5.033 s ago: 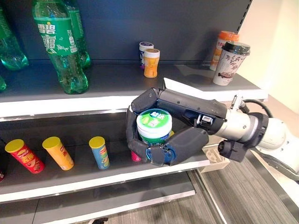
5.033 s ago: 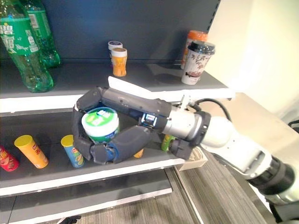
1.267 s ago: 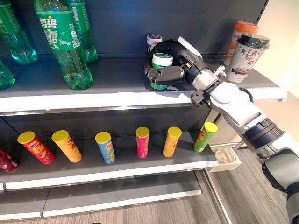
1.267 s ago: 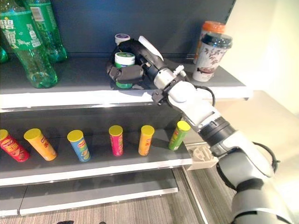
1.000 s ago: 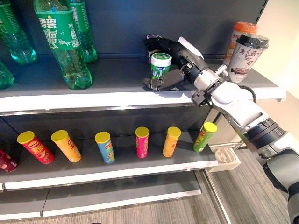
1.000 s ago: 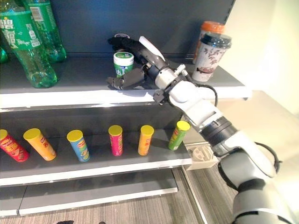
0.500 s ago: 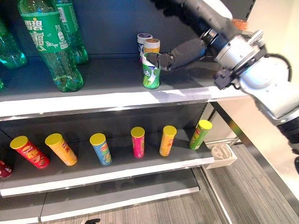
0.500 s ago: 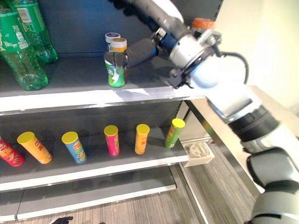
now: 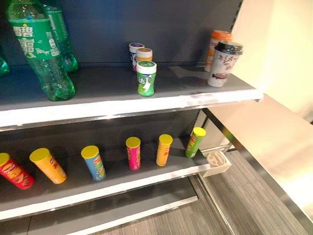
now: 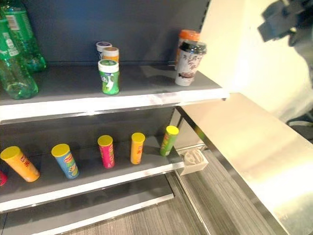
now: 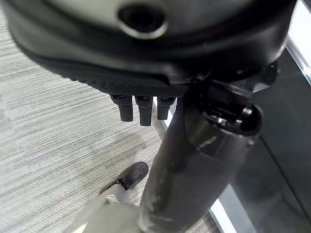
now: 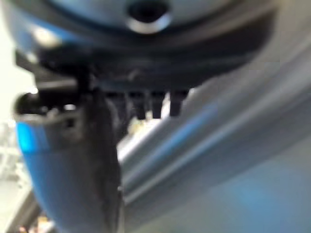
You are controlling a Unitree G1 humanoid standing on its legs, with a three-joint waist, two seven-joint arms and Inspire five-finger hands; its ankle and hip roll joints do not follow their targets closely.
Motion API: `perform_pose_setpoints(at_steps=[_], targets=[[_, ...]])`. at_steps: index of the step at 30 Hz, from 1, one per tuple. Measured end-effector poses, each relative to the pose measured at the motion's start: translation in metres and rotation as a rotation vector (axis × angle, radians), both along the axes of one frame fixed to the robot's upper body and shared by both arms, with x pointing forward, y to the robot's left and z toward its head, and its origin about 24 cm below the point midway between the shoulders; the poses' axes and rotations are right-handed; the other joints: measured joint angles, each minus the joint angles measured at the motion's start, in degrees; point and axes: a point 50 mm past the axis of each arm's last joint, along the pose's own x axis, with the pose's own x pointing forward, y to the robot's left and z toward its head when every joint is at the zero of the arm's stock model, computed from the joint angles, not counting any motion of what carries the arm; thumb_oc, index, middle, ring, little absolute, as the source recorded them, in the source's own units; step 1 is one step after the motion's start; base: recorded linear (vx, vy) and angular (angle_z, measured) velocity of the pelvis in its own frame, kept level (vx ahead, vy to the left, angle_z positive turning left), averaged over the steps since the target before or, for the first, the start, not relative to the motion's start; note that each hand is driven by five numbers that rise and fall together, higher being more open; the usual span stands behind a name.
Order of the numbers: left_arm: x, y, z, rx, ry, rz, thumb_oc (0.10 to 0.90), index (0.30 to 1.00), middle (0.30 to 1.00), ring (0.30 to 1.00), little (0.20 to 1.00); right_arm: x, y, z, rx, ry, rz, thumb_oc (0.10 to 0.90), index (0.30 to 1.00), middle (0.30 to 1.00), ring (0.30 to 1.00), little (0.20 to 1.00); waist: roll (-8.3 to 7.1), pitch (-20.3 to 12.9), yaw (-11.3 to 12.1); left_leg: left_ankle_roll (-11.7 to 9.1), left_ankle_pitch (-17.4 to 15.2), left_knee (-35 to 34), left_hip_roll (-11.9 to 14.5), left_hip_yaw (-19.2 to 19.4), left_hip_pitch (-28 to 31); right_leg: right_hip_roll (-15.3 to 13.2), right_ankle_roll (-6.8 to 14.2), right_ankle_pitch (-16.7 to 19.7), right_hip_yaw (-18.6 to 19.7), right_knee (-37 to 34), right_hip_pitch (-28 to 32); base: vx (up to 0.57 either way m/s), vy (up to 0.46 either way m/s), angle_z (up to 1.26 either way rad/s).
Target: Put the goods on the table back onto the shelves and tidy them up.
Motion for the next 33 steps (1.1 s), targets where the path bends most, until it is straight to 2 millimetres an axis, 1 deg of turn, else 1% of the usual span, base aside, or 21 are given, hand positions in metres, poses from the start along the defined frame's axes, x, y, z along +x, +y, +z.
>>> perform_pose_setpoints(at_steps=[2,3,5,7,8,10,11,12,13,14,15,18,19,21,23,24,26,28,29,30,33], targets=[[-0.005,-0.003,-0.001,-0.019,0.012,0.004,0.800,0.900,0.900,0.900,0.900,-0.019,-0.017,-0.024,0.047,-0.001,0.002,0.800,0.900,0.900,0.900,0.900,0.67,-0.58,-0.84,0.07,-0.27,-0.02,-0.19,0.33,0.09,-0.20,-0.04,0.07,0.22,0.10,-0.06,0.01,0.010,-0.11],[-0.012,-0.005,-0.003,-0.030,0.018,0.034,0.800,0.900,0.900,0.900,0.900,-0.030,-0.034,-0.048,0.089,0.046,-0.041,0.800,0.900,0.900,0.900,0.900,2.01,-1.04,-2.45,0.17,-0.38,-0.03,-0.37,0.50,0.25,-0.38,-0.01,0.02,0.61,0.27,-0.14,0.01,0.006,-0.11],[-0.015,-0.010,-0.004,-0.043,0.025,0.034,0.800,0.900,0.900,0.900,0.900,-0.037,-0.049,-0.068,0.128,0.100,-0.100,0.800,0.900,0.900,0.900,0.900,2.52,-1.31,-2.93,-0.16,-0.76,-0.04,-0.54,0.97,0.27,-0.57,-0.07,0.10,0.97,0.36,-0.26,0.00,0.008,-0.16],[-0.014,-0.016,-0.006,-0.057,0.022,0.028,0.800,0.900,0.900,0.900,0.900,-0.039,-0.064,-0.089,0.221,0.151,-0.141,0.800,0.900,0.900,0.900,0.900,4.41,-1.69,-4.31,-0.30,-0.88,-0.04,-0.48,1.55,0.30,-0.62,0.01,0.03,1.92,0.53,-0.93,-0.01,0.001,-0.14],[-0.007,-0.022,-0.006,-0.075,-0.008,0.026,0.800,0.900,0.900,0.900,0.900,-0.050,-0.083,-0.114,0.319,0.199,-0.210,0.800,0.900,0.900,0.900,0.900,5.24,-1.75,-3.42,-0.41,-0.95,-0.04,-0.47,1.80,0.17,-0.64,-0.01,0.04,1.95,0.59,-1.18,0.00,-0.003,-0.20],[-0.006,-0.030,-0.008,-0.100,-0.013,0.020,0.800,0.900,0.900,0.900,0.900,-0.049,-0.097,-0.133,0.397,0.276,-0.276,0.800,0.900,0.900,0.900,0.900,6.62,-1.85,-3.83,-0.56,-1.17,-0.04,-0.36,2.80,0.13,-0.76,-0.05,0.26,2.63,0.50,-1.79,0.01,-0.009,-0.21],[-0.004,-0.031,-0.008,-0.109,-0.015,0.018,0.800,0.900,0.900,0.900,0.900,-0.052,-0.103,-0.146,0.449,0.302,-0.296,0.800,0.900,0.900,0.900,0.900,6.69,-1.88,-4.13,-0.59,-1.14,-0.04,-0.24,2.68,-0.14,-0.66,-0.05,0.26,2.52,0.58,-2.04,0.00,-0.030,-0.06],[-0.004,-0.032,-0.008,-0.114,-0.019,0.016,0.800,0.900,0.900,0.900,0.900,-0.060,-0.112,-0.181,0.578,0.367,-0.324,0.800,0.900,0.900,0.900,0.900,6.39,-1.97,-4.19,-0.72,-1.05,-0.04,-0.02,2.70,-0.35,-0.45,-0.07,0.27,2.54,0.59,-2.28,-0.01,-0.036,0.02],[-0.005,-0.032,-0.008,-0.116,-0.017,0.017,0.800,0.900,0.900,0.900,0.900,-0.064,-0.114,-0.200,0.632,0.428,-0.344,0.800,0.900,0.900,0.900,0.900,6.21,-1.99,-4.18,-0.77,-1.02,-0.04,0.01,2.71,-0.36,-0.41,-0.08,0.27,2.53,0.56,-2.27,-0.02,-0.029,-0.03],[-0.008,-0.032,-0.009,-0.117,-0.010,0.019,0.800,0.900,0.900,0.900,0.900,-0.064,-0.112,-0.219,0.665,0.511,-0.347,0.800,0.900,0.900,0.900,0.900,6.21,-1.99,-4.26,-0.74,-1.03,-0.04,-0.01,2.74,-0.37,-0.44,-0.08,0.27,2.53,0.48,-2.25,-0.02,-0.027,-0.04],[-0.013,-0.032,-0.009,-0.117,-0.003,0.023,0.800,0.900,0.900,0.900,0.900,-0.065,-0.104,-0.251,0.722,0.658,-0.330,0.800,0.900,0.900,0.900,0.900,6.01,-1.97,-4.60,-0.65,-0.98,-0.04,0.01,2.79,-0.37,-0.39,-0.18,0.36,2.53,0.29,-2.22,-0.03,-0.040,-0.04],[-0.014,-0.033,-0.009,-0.122,-0.002,0.025,0.800,0.900,0.900,0.900,0.900,-0.063,-0.078,-0.309,0.753,0.967,-0.239,0.800,0.900,0.900,0.900,0.900,5.85,-1.73,-3.67,-0.45,-0.76,0.00,0.01,2.66,-0.45,-0.43,-0.19,0.47,2.35,0.42,-2.07,-0.03,-0.039,0.02],[-0.009,-0.030,-0.007,-0.118,-0.026,0.020,0.800,0.900,0.900,0.900,0.900,-0.064,-0.059,-0.353,0.843,1.127,-0.186,0.800,0.900,0.900,0.900,0.900,4.79,-1.78,-2.81,-0.56,-0.72,-0.01,0.34,2.64,-0.40,-0.06,-0.24,0.47,2.32,0.33,-2.02,-0.03,-0.038,0.06],[-0.002,-0.033,-0.007,-0.138,-0.042,-0.004,0.800,0.900,0.900,0.900,0.900,-0.074,-0.037,-0.419,0.779,1.463,-0.197,0.800,0.900,0.900,0.900,0.900,3.93,-1.32,-0.82,-0.63,-0.65,0.01,0.34,2.32,-0.51,-0.06,-0.27,0.44,1.97,0.38,-1.91,-0.03,-0.040,0.10],[0.011,-0.038,-0.006,-0.150,-0.073,-0.057,0.800,0.900,0.900,0.900,0.900,-0.091,-0.018,-0.477,0.713,1.760,-0.242,0.800,0.900,0.900,0.900,0.900,3.37,-0.85,1.54,-0.75,-0.58,0.02,0.19,1.30,-0.84,-0.07,-0.33,0.39,0.89,0.37,-1.68,-0.02,-0.028,0.30],[0.019,-0.043,-0.006,-0.159,-0.080,-0.104,0.800,0.900,0.900,0.900,0.900,-0.115,-0.007,-0.515,0.638,1.980,-0.303,0.800,0.900,0.900,0.900,0.900,3.11,-0.43,3.21,-0.90,-0.61,0.01,-0.07,0.29,-1.30,-0.22,-0.44,0.12,-0.13,0.47,-1.54,0.00,-0.047,0.47],[0.023,-0.048,-0.006,-0.174,-0.087,-0.135,0.800,0.900,0.900,0.900,0.900,-0.155,0.008,-0.549,0.715,2.160,-0.380,0.800,0.900,0.900,0.900,0.900,3.81,0.23,4.64,-0.61,-0.41,0.24,-0.54,-0.71,-1.60,-0.47,-0.50,-0.01,-0.84,0.43,-1.31,0.02,-0.064,0.27],[0.027,-0.045,-0.005,-0.165,-0.083,-0.147,0.800,0.900,0.900,0.900,0.900,-0.168,0.012,-0.575,0.914,2.244,-0.584,0.800,0.900,0.900,0.900,0.900,3.11,0.22,4.47,-0.61,-0.42,0.24,-0.39,-0.62,-1.16,-0.25,-0.60,-0.06,-0.75,0.38,-0.92,0.01,-0.023,-0.01],[0.030,-0.046,-0.005,-0.168,-0.088,-0.156,0.800,0.900,0.900,0.900,0.900,-0.173,0.012,-0.577,0.933,2.266,-0.612,0.800,0.900,0.900,0.900,0.900,3.19,0.33,4.58,-0.61,-0.42,0.24,-0.46,-0.67,-1.26,-0.34,-0.62,-0.08,-0.77,0.39,-0.95,0.04,-0.029,-0.01],[0.031,-0.045,-0.005,-0.166,-0.088,-0.156,0.800,0.900,0.900,0.900,0.900,-0.179,0.007,-0.581,1.051,2.261,-0.683,0.800,0.900,0.900,0.900,0.900,3.47,0.78,4.80,-0.62,-0.40,0.24,-0.51,-0.70,-0.83,-0.41,-0.60,-0.16,-0.81,0.40,-0.54,0.04,-0.017,-0.01],[0.034,-0.040,-0.004,-0.152,-0.081,-0.146,0.800,0.900,0.900,0.900,0.900,-0.202,-0.002,-0.588,1.563,2.187,-1.044,0.800,0.900,0.900,0.900,0.900,3.11,1.13,5.08,-0.57,-0.46,0.23,-0.57,-0.93,-0.62,-0.47,-0.52,-0.34,-1.21,0.40,-0.14,0.03,-0.015,0.06]])
